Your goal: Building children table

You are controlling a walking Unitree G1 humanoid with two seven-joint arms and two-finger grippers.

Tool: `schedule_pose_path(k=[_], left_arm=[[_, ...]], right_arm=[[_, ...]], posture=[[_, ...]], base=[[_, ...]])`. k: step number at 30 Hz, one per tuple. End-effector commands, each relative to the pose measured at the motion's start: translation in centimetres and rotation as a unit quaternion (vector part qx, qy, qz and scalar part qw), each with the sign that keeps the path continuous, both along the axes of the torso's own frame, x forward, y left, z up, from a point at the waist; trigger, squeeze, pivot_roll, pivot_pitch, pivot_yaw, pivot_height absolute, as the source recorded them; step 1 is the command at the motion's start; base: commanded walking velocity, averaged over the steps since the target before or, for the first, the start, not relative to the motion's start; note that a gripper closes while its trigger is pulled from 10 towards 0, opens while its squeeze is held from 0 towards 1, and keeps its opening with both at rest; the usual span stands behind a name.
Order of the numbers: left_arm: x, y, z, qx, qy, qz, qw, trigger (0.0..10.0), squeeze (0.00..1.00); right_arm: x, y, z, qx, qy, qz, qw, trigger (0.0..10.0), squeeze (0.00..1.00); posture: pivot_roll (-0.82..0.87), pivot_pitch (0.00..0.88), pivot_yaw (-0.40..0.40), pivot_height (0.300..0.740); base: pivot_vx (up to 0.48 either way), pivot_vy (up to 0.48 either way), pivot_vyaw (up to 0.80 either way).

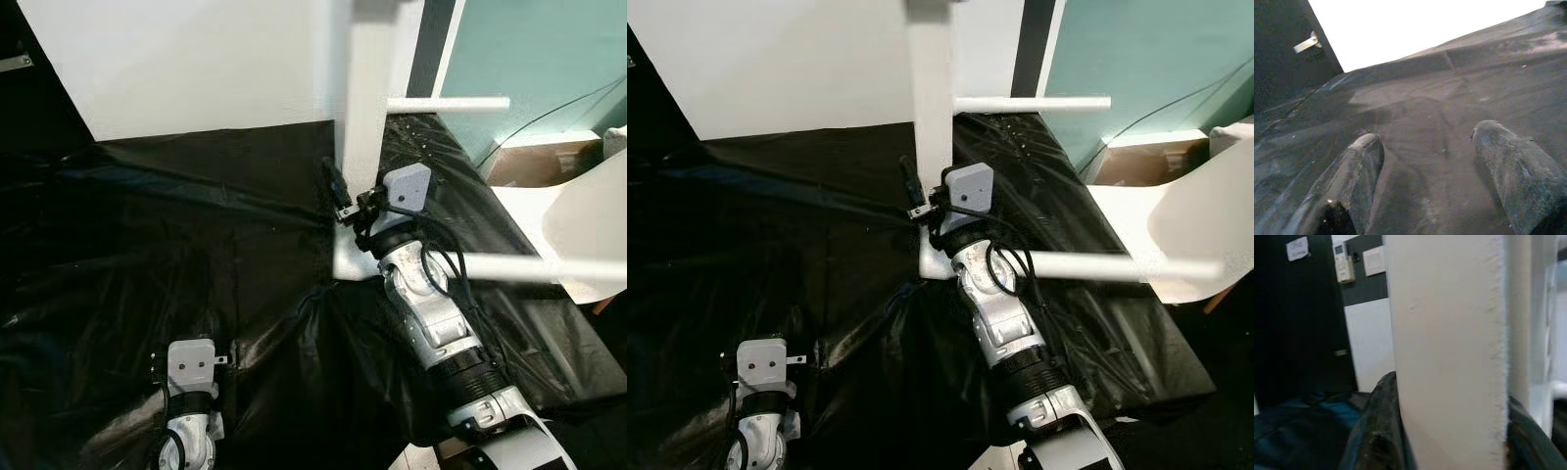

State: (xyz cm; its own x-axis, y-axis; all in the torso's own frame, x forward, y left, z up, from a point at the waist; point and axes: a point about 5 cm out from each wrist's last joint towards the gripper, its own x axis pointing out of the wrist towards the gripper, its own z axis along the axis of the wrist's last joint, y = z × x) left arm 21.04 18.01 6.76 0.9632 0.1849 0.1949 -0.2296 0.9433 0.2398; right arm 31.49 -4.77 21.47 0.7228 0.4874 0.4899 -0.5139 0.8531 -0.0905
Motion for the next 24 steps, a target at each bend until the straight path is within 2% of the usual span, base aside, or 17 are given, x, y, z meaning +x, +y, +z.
schedule_pose_path(k=[1,3,8,9,11,12,14,19,20,24], left_arm=[[-0.2,0.2,-0.4,0.003,0.007,0.018,1.0,10.0,0.0],[-0.4,0.3,-0.4,0.004,0.007,0.02,1.0,10.0,0.0],[-0.5,0.3,-0.4,0.004,0.007,0.021,1.0,10.0,0.0],[-0.5,0.3,-0.5,0.004,0.008,0.021,1.0,10.0,0.0],[-0.5,0.3,-0.5,0.004,0.008,0.021,1.0,10.0,0.0],[-0.6,0.2,-0.5,0.003,0.008,0.022,1.0,10.0,0.0],[-0.6,0.2,-0.5,0.003,0.009,0.022,1.0,10.0,0.0],[-0.5,0.1,-0.5,0.002,0.008,0.02,1.0,10.0,0.0],[-0.5,0.1,-0.5,0.002,0.008,0.019,1.0,10.0,0.0],[-0.5,0.1,-0.5,0.003,0.008,0.018,1.0,10.0,0.0]], right_arm=[[-1.0,1.8,2.7,-0.01,-0.06,0.066,0.996,10.0,0.0],[-1.1,2.2,2.2,-0.028,-0.042,0.107,0.993,10.0,0.0],[-1.4,2.6,1.9,-0.037,-0.028,0.143,0.989,10.0,0.0],[-1.9,2.9,1.6,-0.046,-0.018,0.179,0.983,10.0,0.0],[-1.9,2.9,1.6,-0.046,-0.018,0.179,0.983,10.0,0.0],[-2.5,3.2,1.4,-0.05,-0.008,0.215,0.975,10.0,0.0],[-3.0,3.4,1.2,-0.051,-0.004,0.234,0.971,10.0,0.0],[-3.4,3.2,0.9,-0.04,0.002,0.232,0.972,10.0,0.0],[-3.3,2.9,0.7,-0.031,0.005,0.21,0.977,10.0,0.0],[-3.3,2.7,0.5,-0.021,0.013,0.198,0.98,10.0,0.0]], posture=[[0.01,0.0,0.034,0.74],[0.02,0.0,0.029,0.74],[0.02,0.001,0.028,0.74],[0.02,0.002,0.027,0.74],[0.02,0.002,0.027,0.74],[0.02,0.002,0.026,0.74],[0.01,0.002,0.026,0.74],[0.01,0.005,0.031,0.74],[0.0,0.005,0.034,0.74],[0.0,0.004,0.035,0.74]], base=[[0.0,0.0,0.0],[0.0,0.0,0.0],[0.0,0.0,0.0],[0.0,0.0,0.0],[0.0,0.0,0.0],[0.0,0.0,0.0],[0.0,0.0,0.0],[0.0,0.0,0.0],[0.0,0.0,0.0],[0.0,0.0,0.0]])
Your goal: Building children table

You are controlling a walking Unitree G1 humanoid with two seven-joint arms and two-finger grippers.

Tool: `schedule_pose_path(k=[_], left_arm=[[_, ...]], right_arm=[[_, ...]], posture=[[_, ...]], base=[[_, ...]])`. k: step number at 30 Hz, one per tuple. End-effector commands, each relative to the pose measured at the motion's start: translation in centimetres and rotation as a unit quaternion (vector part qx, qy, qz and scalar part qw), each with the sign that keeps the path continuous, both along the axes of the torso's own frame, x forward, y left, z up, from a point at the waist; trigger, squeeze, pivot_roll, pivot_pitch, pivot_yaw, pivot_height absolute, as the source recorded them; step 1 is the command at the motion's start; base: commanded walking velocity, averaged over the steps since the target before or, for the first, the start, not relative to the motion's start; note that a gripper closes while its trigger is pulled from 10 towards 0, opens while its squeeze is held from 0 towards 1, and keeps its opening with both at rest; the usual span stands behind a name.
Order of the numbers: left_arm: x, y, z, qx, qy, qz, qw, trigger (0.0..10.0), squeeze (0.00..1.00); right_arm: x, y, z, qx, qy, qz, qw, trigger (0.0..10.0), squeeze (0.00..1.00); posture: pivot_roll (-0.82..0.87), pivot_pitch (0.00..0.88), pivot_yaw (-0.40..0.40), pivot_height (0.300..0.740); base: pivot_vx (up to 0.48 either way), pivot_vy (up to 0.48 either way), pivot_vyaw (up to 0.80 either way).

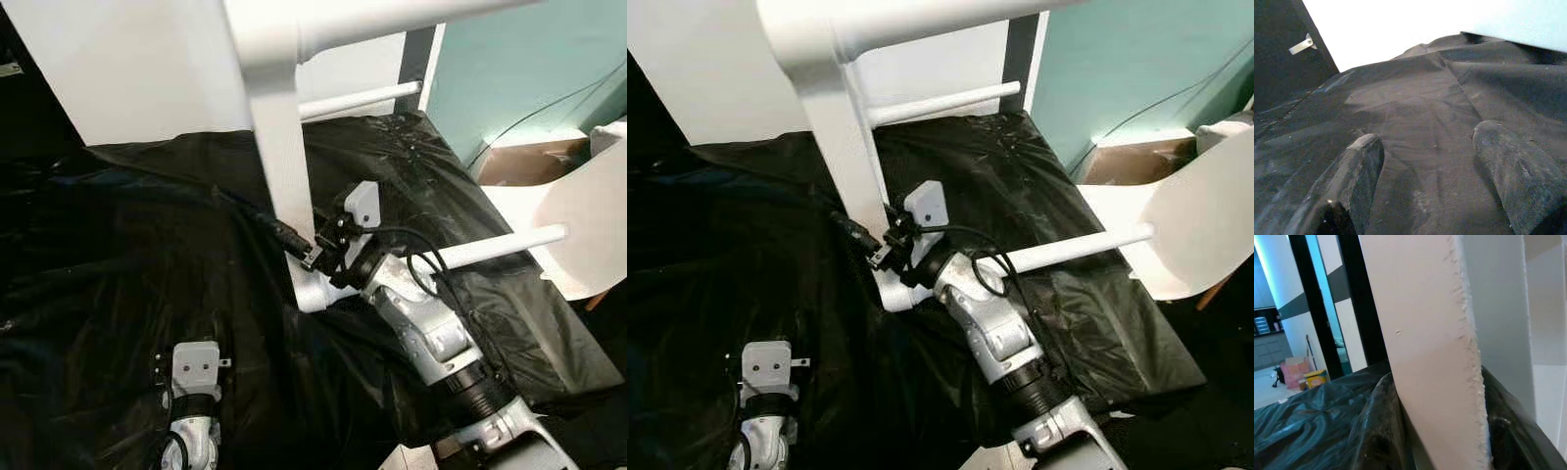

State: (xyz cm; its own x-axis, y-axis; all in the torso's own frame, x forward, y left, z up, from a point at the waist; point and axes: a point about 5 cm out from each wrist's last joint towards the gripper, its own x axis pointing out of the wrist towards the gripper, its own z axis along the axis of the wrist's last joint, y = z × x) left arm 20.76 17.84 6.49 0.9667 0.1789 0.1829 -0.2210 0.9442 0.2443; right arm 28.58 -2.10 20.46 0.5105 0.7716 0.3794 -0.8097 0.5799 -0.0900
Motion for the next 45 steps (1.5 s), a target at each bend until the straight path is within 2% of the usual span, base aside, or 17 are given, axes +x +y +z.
schedule_pose_path(k=[1,2,3,5,6,7,11,12,13,14,19,20,23,33,41,45], left_arm=[[-0.1,0.3,-0.2,0.003,0.001,0.019,1.0,10.0,0.0],[0.0,0.3,-0.2,0.004,0.001,0.018,1.0,10.0,0.0],[0.0,0.3,-0.2,0.004,0.001,0.018,1.0,10.0,0.0],[0.1,0.4,-0.1,0.005,-0.001,0.016,1.0,10.0,0.0],[0.1,0.4,-0.1,0.005,-0.001,0.016,1.0,10.0,0.0],[0.3,0.4,0.0,0.007,-0.002,0.013,1.0,10.0,0.0],[0.4,0.4,0.1,0.008,-0.003,0.01,1.0,10.0,0.0],[0.4,0.4,0.1,0.009,-0.004,0.01,1.0,10.0,0.0],[0.4,0.4,0.1,0.009,-0.004,0.01,1.0,10.0,0.0],[0.5,0.4,0.1,0.009,-0.004,0.01,1.0,10.0,0.0],[0.5,0.5,0.2,0.01,-0.005,0.009,1.0,10.0,0.0],[0.4,0.5,0.2,0.011,-0.004,0.008,1.0,10.0,0.0],[0.4,0.5,0.2,0.012,-0.004,0.008,1.0,10.0,0.0],[0.6,0.5,0.3,0.014,-0.005,0.003,1.0,10.0,0.0],[0.7,0.7,0.3,0.018,-0.005,-0.002,1.0,10.0,0.0],[0.8,0.6,0.3,0.019,-0.005,-0.004,1.0,10.0,0.0]], right_arm=[[-0.1,-0.7,0.8,0.036,-0.017,-0.056,0.998,10.0,0.0],[0.2,-1.5,0.0,0.046,0.001,-0.101,0.994,10.0,0.0],[0.2,-1.5,0.0,0.046,0.001,-0.101,0.994,10.0,0.0],[0.7,-2.9,-1.6,0.054,0.036,-0.162,0.985,10.0,0.0],[0.7,-2.9,-1.6,0.054,0.036,-0.162,0.985,10.0,0.0],[0.9,-3.7,-2.5,0.058,0.059,-0.172,0.982,10.0,0.0],[1.1,-4.1,-3.1,0.059,0.077,-0.183,0.978,10.0,0.0],[1.3,-4.3,-3.5,0.06,0.086,-0.198,0.975,10.0,0.5],[1.3,-4.3,-3.5,0.06,0.086,-0.198,0.975,10.0,0.5],[1.4,-4.5,-3.8,0.059,0.091,-0.211,0.971,10.0,1.0],[1.5,-4.5,-3.9,0.054,0.088,-0.227,0.968,10.0,1.0],[1.7,-4.7,-3.9,0.044,0.085,-0.245,0.965,10.0,0.0],[2.0,-5.0,-3.9,0.025,0.076,-0.267,0.96,10.0,0.0],[1.5,-4.8,-3.4,-0.025,0.04,-0.281,0.959,10.0,0.0],[0.6,-5.2,-2.1,-0.006,-0.002,-0.295,0.955,10.0,0.0],[0.7,-5.4,-2.2,0.014,0.02,-0.294,0.955,10.0,0.0]], posture=[[0.0,0.002,0.042,0.74],[0.0,0.002,0.043,0.74],[0.0,0.002,0.043,0.74],[-0.01,0.002,0.05,0.74],[-0.01,0.002,0.05,0.74],[-0.01,0.001,0.055,0.74],[-0.01,0.0,0.056,0.74],[-0.01,0.0,0.059,0.74],[-0.01,0.0,0.059,0.74],[-0.01,0.0,0.061,0.74],[-0.01,0.0,0.062,0.74],[-0.01,0.0,0.065,0.74],[-0.01,0.0,0.066,0.74],[-0.01,0.0,0.074,0.74],[-0.02,0.0,0.085,0.74],[-0.02,0.0,0.086,0.74]], base=[[0.0,0.0,0.0],[0.0,0.0,0.0],[0.0,0.0,0.0],[0.0,0.0,0.0],[0.0,0.0,0.0],[0.0,0.0,0.0],[0.0,0.0,0.0],[0.0,0.0,0.0],[0.0,0.0,0.0],[0.0,0.0,0.0],[0.0,0.0,0.0],[0.0,0.0,0.0],[0.0,0.0,0.0],[0.0,0.0,0.0],[0.0,0.0,0.0],[0.0,0.0,0.0]])
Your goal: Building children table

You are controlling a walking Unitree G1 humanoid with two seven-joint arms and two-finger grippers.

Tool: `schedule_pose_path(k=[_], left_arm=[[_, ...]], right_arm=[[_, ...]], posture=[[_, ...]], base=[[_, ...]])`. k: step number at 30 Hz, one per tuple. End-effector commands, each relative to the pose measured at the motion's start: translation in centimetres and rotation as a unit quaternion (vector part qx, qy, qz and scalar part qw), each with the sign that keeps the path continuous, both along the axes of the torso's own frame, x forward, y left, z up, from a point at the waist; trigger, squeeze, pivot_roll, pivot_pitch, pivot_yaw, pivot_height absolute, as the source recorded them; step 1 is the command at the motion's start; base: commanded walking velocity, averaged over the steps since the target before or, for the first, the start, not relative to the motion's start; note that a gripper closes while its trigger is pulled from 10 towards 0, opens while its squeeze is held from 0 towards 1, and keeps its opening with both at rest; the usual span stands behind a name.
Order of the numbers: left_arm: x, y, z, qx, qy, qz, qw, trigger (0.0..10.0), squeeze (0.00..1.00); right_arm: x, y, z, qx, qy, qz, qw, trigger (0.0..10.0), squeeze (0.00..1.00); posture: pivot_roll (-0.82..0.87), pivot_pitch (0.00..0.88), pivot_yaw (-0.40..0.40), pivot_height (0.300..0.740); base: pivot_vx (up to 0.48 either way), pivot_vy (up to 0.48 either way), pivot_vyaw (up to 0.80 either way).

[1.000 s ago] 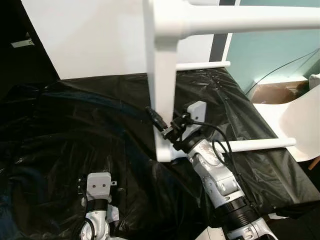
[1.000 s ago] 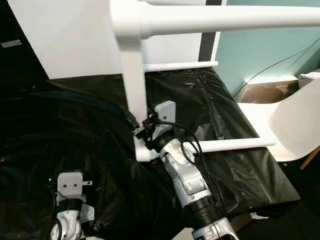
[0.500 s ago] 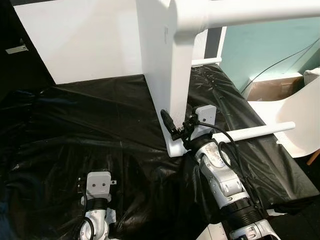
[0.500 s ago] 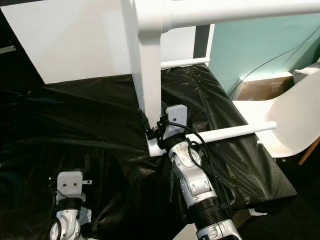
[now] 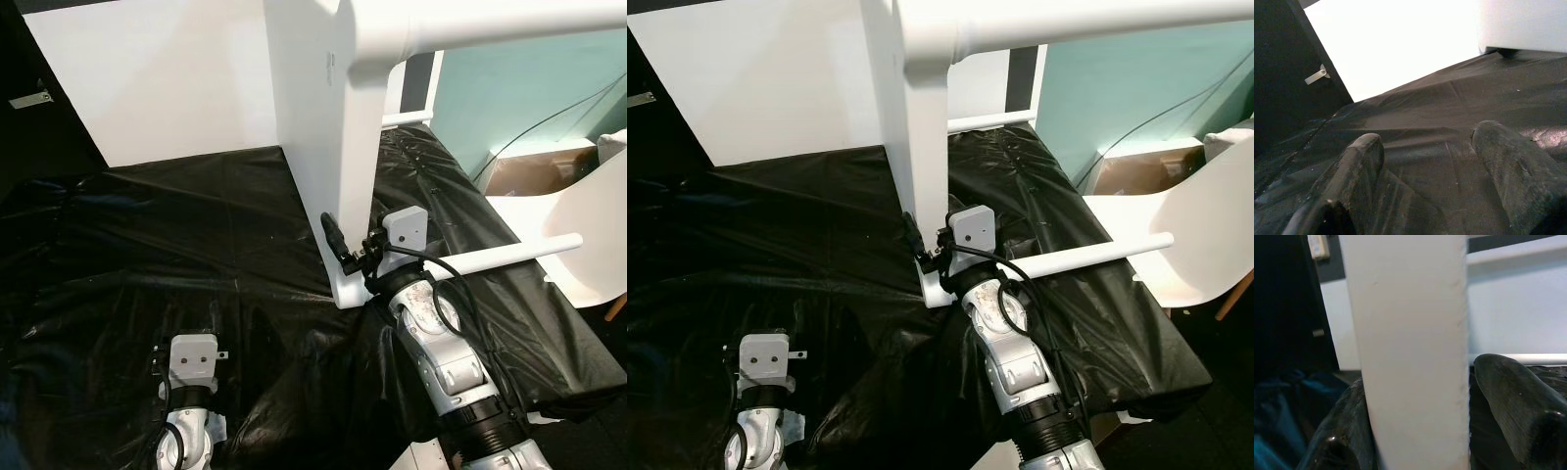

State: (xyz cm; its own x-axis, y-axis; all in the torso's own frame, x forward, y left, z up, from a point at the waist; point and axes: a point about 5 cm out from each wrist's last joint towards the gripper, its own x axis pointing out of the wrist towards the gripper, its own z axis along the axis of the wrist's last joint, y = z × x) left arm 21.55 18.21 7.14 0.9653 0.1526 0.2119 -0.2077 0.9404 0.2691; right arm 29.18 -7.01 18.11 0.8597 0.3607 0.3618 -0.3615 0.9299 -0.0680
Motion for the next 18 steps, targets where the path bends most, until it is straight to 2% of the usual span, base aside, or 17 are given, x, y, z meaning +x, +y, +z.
schedule_pose_path(k=[1,2,5,6,9,18], left_arm=[[0.1,0.3,-0.3,0.004,0.007,0.006,1.0,10.0,0.0],[0.1,0.3,-0.3,0.004,0.007,0.006,1.0,10.0,0.0],[0.1,0.2,-0.3,0.007,0.007,0.004,1.0,10.0,0.0],[0.1,0.2,-0.3,0.007,0.007,0.004,1.0,10.0,0.0],[0.1,0.2,-0.3,0.009,0.007,0.005,1.0,10.0,0.0],[0.2,0.3,-0.3,0.01,0.007,0.005,1.0,10.0,0.0]], right_arm=[[0.2,-0.7,0.0,0.035,0.018,-0.008,0.999,10.0,0.0],[0.2,-0.7,0.0,0.035,0.018,-0.008,0.999,10.0,0.0],[0.6,-1.5,-0.4,0.098,0.066,-0.008,0.993,10.0,0.0],[0.6,-1.5,-0.4,0.098,0.066,-0.008,0.993,10.0,0.0],[0.6,-1.8,-0.7,0.137,0.103,0.011,0.985,10.0,0.0],[0.1,-1.4,-1.1,0.156,0.136,0.056,0.977,10.0,0.0]], posture=[[-0.02,0.0,0.086,0.74],[-0.02,0.0,0.086,0.74],[-0.02,0.0,0.085,0.74],[-0.02,0.0,0.085,0.74],[-0.02,0.0,0.086,0.74],[-0.02,0.0,0.087,0.74]], base=[[0.0,0.0,0.0],[0.0,0.0,0.0],[0.0,0.0,0.0],[0.0,0.0,0.0],[0.0,0.0,0.0],[0.0,0.0,0.0]])
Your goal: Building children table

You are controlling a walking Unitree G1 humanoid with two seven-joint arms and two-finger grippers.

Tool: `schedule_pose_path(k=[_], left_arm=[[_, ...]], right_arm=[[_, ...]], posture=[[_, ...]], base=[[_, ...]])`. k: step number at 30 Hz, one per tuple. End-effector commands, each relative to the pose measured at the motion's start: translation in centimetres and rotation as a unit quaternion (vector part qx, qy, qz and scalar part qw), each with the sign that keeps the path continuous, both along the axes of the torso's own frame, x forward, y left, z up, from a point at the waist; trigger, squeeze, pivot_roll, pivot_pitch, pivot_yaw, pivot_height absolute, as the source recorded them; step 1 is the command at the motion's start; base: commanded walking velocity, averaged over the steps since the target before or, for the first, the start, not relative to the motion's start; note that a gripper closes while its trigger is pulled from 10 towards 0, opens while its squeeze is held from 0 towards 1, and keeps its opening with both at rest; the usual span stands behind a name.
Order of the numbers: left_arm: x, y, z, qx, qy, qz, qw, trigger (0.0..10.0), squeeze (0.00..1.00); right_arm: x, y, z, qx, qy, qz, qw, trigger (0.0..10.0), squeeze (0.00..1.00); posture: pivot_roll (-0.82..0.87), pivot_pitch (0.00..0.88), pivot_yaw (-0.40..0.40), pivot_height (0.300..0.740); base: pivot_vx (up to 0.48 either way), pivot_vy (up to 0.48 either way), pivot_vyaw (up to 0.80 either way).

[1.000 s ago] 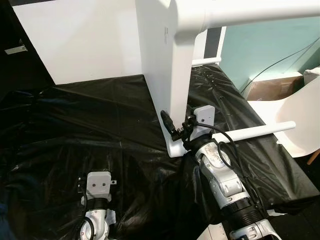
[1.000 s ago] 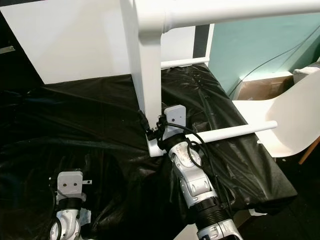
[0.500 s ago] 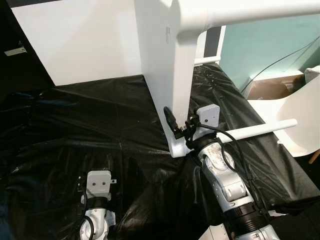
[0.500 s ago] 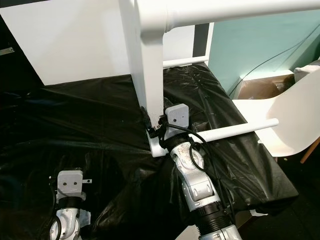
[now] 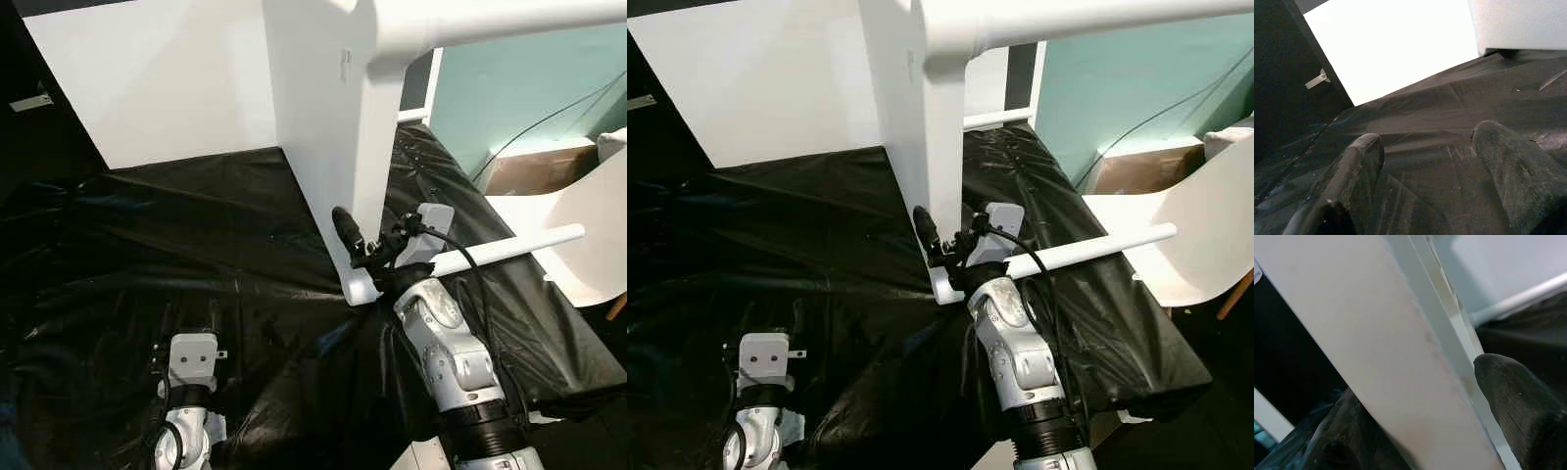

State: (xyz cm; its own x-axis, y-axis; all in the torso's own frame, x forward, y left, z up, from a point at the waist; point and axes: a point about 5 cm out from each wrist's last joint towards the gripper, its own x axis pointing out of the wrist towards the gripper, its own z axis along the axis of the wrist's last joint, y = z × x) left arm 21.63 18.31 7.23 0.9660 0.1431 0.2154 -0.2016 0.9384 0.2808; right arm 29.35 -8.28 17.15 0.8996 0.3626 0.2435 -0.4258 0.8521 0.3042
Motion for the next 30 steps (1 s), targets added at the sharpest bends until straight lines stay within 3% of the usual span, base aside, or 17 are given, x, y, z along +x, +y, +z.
schedule_pose_path(k=[1,3,5,6,8,13,21,30], left_arm=[[0.1,0.2,-0.4,0.003,0.008,0.008,1.0,10.0,0.0],[0.1,0.1,-0.4,0.003,0.008,0.007,1.0,10.0,0.0],[0.2,0.1,-0.4,0.003,0.008,0.007,1.0,10.0,0.0],[0.2,0.1,-0.4,0.003,0.008,0.007,1.0,10.0,0.0],[0.2,0.3,-0.5,0.003,0.008,0.009,1.0,10.0,0.0],[0.1,0.4,-0.6,0.003,0.01,0.01,1.0,10.0,0.0],[0.2,0.5,-0.6,0.004,0.011,0.008,1.0,10.0,0.0],[0.2,0.6,-0.8,0.006,0.015,0.003,1.0,10.0,0.0]], right_arm=[[0.0,-0.1,-0.1,0.007,0.009,0.005,1.0,10.0,0.0],[-0.1,0.0,-0.3,-0.001,0.018,0.012,1.0,10.0,0.0],[-0.1,-0.1,-0.7,-0.068,0.017,0.001,0.998,10.0,0.0],[-0.1,-0.1,-0.7,-0.068,0.017,0.001,0.998,10.0,0.0],[-0.6,-0.5,-0.7,-0.133,-0.008,-0.01,0.991,10.0,0.0],[-1.4,-1.0,-0.2,-0.196,-0.036,-0.007,0.98,10.0,0.0],[-2.8,-2.0,1.1,-0.236,-0.056,-0.008,0.97,10.0,0.0],[-4.1,-2.8,1.2,-0.211,-0.02,0.013,0.977,10.0,0.0]], posture=[[-0.02,0.0,0.087,0.74],[-0.02,0.0,0.086,0.74],[-0.02,0.0,0.083,0.74],[-0.02,0.0,0.083,0.74],[-0.02,0.0,0.082,0.74],[-0.03,0.0,0.083,0.74],[-0.04,0.0,0.091,0.74],[-0.06,0.0,0.103,0.74]], base=[[0.0,0.0,0.0],[0.0,0.0,0.0],[0.0,0.0,0.0],[0.0,0.0,0.0],[0.0,0.0,0.0],[0.0,0.0,0.0],[0.0,0.0,0.0],[0.0,0.0,0.0]])
